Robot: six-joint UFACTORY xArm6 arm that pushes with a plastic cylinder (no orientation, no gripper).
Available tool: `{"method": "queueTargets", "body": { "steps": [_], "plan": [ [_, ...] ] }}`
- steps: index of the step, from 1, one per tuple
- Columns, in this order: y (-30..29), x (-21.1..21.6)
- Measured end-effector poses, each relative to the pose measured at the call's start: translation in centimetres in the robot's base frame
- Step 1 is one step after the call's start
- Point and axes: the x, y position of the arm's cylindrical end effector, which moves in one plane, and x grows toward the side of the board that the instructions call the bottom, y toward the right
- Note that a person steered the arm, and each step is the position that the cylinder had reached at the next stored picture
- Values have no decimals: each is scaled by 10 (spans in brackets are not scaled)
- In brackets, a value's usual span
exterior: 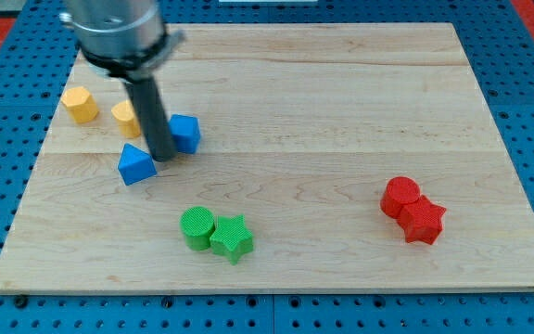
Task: Keep blue cube on left side of red circle
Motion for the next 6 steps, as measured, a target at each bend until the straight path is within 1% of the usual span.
{"method": "queueTargets", "body": {
  "steps": [1, 2, 3, 4, 5, 6],
  "plan": [
    [-24, -13],
    [-29, -2],
    [-28, -42],
    [24, -43],
    [92, -41],
    [97, -49]
  ]
}}
